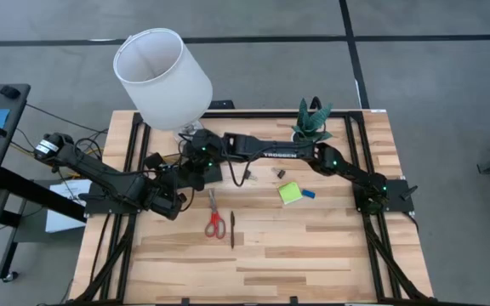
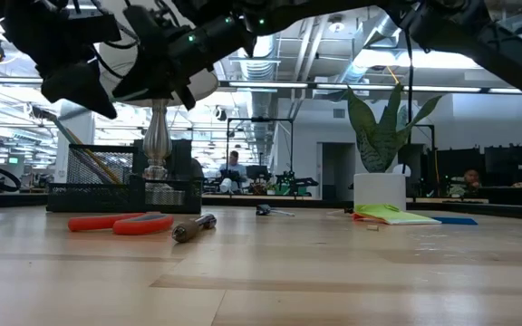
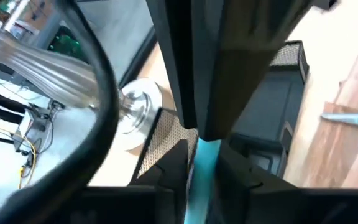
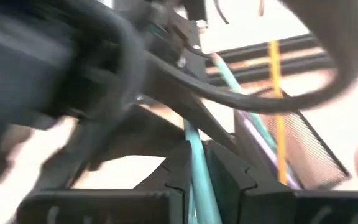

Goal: Pick and place office supplies into organizer
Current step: Put the blue pen into the black desk organizer

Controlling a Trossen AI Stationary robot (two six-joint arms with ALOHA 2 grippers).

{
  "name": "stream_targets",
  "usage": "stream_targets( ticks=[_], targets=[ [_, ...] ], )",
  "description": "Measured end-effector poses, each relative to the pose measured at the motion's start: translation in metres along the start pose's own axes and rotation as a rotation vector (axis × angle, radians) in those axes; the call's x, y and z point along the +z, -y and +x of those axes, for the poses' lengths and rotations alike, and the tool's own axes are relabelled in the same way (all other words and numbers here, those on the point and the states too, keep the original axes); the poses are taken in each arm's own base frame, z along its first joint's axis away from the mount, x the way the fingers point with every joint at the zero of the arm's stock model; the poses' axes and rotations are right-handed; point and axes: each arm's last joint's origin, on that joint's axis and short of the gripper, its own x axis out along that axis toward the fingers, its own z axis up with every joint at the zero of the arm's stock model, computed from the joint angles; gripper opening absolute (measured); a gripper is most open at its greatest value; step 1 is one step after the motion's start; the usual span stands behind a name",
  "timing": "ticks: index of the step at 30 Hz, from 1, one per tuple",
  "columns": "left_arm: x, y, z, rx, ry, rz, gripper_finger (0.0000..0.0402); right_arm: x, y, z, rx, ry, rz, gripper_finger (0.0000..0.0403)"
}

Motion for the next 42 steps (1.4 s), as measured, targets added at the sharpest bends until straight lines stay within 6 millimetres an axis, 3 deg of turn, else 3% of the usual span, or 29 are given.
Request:
stream_targets(
  ticks=[7, 15, 19, 27, 33, 37, 42],
  targets=[
    [0.000, 0.000, 0.000, -0.012, -0.013, 0.007, 0.0098, -0.003, 0.002, 0.001, -0.057, -0.025, 0.005, 0.0031],
    [-0.001, 0.000, 0.000, -0.030, -0.031, 0.011, 0.0017, -0.003, 0.000, 0.001, -0.050, -0.024, 0.002, 0.0031],
    [-0.001, 0.000, 0.000, -0.033, -0.034, 0.011, 0.0021, -0.003, -0.001, 0.001, -0.049, -0.022, 0.001, 0.0032],
    [-0.001, 0.000, 0.000, -0.028, -0.032, 0.000, 0.0013, -0.002, -0.002, 0.001, -0.048, -0.012, -0.002, 0.0111],
    [-0.004, -0.002, 0.000, -0.020, -0.061, 0.022, 0.0013, -0.001, -0.002, 0.000, -0.048, -0.011, -0.065, 0.0145],
    [-0.007, -0.004, 0.000, -0.029, -0.100, 0.026, 0.0013, 0.008, 0.000, -0.010, -0.052, 0.010, -0.072, 0.0158],
    [-0.007, -0.005, 0.000, 0.005, -0.084, -0.008, 0.0013, 0.025, 0.001, -0.037, -0.065, 0.032, -0.074, 0.0166]
  ],
)
